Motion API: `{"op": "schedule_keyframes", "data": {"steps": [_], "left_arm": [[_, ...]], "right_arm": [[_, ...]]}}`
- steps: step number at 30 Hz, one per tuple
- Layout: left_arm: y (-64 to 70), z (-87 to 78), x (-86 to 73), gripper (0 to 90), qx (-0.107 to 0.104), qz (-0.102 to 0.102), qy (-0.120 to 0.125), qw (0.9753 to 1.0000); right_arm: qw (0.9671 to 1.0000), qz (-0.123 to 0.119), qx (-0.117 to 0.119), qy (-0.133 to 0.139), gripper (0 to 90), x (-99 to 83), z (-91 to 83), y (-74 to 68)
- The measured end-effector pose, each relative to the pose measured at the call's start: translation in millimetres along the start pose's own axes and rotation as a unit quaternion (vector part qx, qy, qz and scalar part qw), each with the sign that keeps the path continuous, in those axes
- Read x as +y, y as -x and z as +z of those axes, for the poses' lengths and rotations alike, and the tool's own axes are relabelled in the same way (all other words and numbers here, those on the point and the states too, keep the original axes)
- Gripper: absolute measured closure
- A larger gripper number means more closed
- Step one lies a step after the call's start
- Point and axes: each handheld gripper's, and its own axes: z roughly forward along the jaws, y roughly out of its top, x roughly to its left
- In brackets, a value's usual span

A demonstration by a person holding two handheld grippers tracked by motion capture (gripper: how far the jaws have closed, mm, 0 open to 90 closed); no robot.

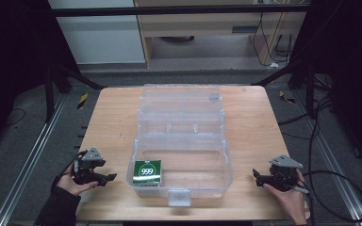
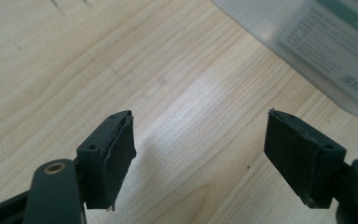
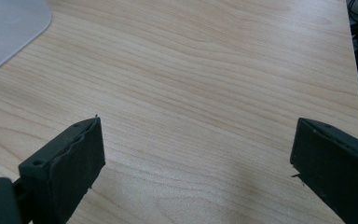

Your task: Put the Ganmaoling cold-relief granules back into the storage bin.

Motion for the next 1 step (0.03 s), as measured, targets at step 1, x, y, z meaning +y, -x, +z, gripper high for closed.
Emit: {"op": "schedule_keyframes", "data": {"steps": [1], "left_arm": [[0.1, 1.8, -2.3, 23.8, 0.002, -0.006, 0.001, 1.0000]], "right_arm": [[1.0000, 0.000, 0.000, -0.002, 3.3, 0.0, 0.2, 0.1]]}}
